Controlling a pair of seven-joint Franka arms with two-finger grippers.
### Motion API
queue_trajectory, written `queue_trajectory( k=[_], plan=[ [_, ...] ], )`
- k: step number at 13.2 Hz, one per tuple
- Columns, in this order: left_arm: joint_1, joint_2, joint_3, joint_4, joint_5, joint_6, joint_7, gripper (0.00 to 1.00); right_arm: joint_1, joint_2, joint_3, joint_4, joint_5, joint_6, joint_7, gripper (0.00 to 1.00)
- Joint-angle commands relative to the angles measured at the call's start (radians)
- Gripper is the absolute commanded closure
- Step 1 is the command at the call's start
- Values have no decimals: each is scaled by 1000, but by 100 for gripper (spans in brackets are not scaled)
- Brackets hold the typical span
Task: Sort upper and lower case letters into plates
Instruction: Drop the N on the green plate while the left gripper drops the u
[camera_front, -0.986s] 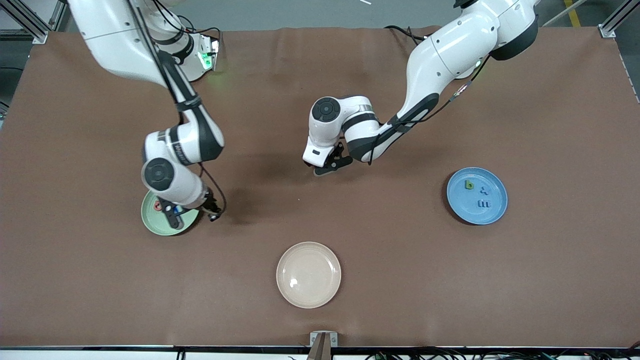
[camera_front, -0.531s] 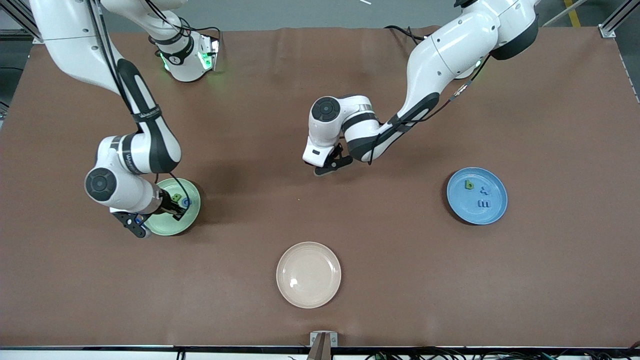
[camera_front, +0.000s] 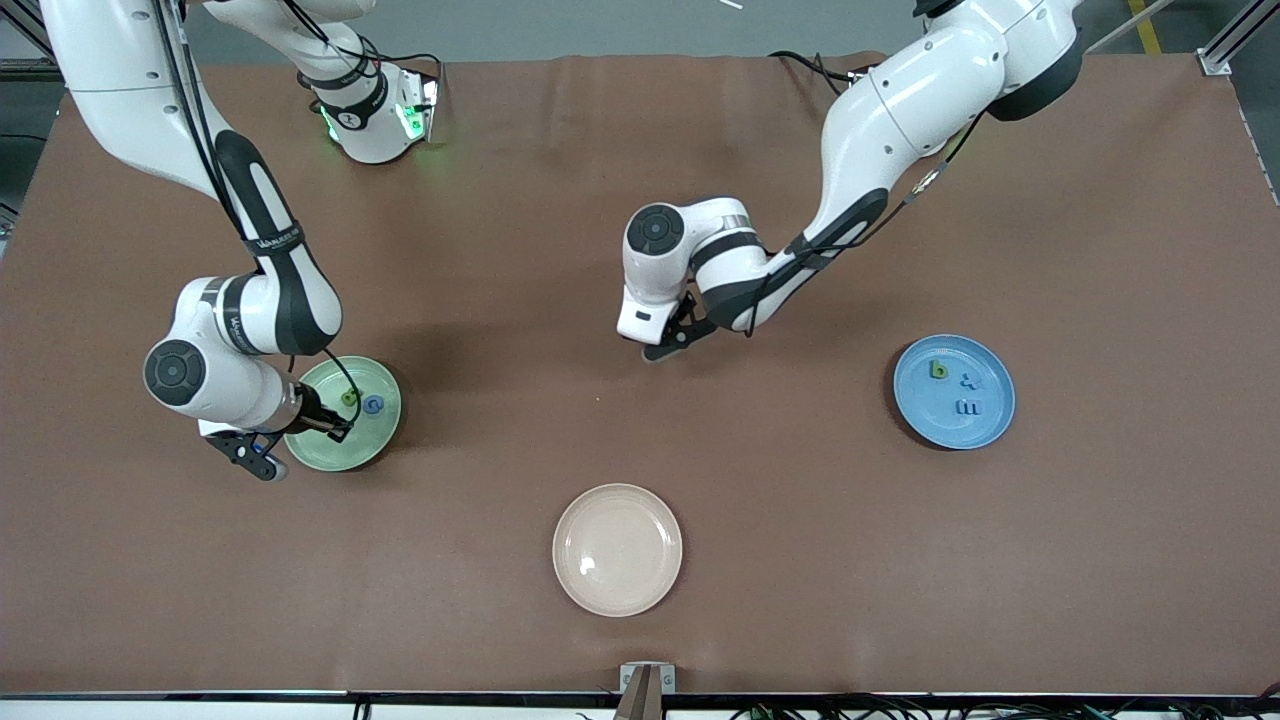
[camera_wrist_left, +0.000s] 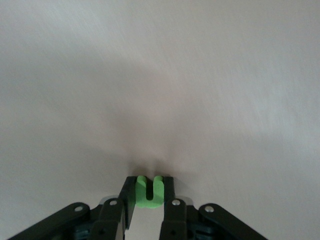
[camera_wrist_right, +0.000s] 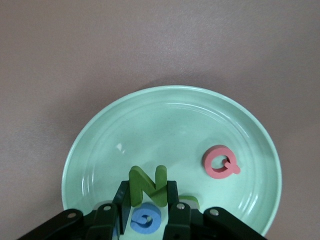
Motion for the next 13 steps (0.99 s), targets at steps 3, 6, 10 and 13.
queue_trajectory(
  k=[3, 6, 10, 13],
  plan=[
    [359, -65, -206, -52, -14, -80, 221, 92, -27, 24, 14, -12, 6, 36, -42, 98],
    [664, -65, -404, -145, 2, -197, 396, 93, -30, 35, 16, -12, 6, 42, -44, 98],
    [912, -65, -486, -224, 33, -234, 614, 92, -27, 47, 17, -10, 8, 42, -42, 97],
    [1030, -62, -486, -271, 85, -234, 771, 92, -24, 49, 16, -12, 43, 41, -42, 93]
  ],
)
